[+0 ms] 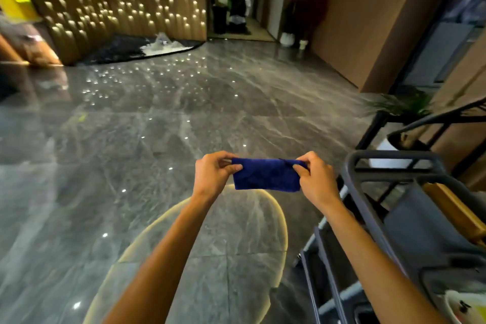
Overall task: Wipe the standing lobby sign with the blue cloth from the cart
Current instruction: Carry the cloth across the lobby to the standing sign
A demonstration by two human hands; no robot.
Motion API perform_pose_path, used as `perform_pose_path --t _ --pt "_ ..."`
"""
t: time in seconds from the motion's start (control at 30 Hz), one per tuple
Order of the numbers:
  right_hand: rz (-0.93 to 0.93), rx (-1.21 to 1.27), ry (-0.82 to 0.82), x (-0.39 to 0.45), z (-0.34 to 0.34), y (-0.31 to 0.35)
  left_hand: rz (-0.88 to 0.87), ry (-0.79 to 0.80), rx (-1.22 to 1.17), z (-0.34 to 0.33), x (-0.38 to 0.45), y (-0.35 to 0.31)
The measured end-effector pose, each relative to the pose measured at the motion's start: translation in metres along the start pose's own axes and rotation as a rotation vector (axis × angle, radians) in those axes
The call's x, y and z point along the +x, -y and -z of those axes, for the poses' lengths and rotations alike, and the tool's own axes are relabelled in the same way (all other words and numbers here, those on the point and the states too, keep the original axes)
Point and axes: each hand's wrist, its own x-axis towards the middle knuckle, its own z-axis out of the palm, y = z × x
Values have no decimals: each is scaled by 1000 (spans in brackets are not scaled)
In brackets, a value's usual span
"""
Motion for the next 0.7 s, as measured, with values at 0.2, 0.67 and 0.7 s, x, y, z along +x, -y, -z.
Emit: perform_pose_path --t 0.2,0.67,0.7 --pt "124 57 119 21 -66 54 97 -186 40 72 -11 29" --pt "453 199 512 62 -230 178 349 -602 201 209 -38 83" --pt "481 205 540 65 -240 187 367 -638 209 216 -39 86"
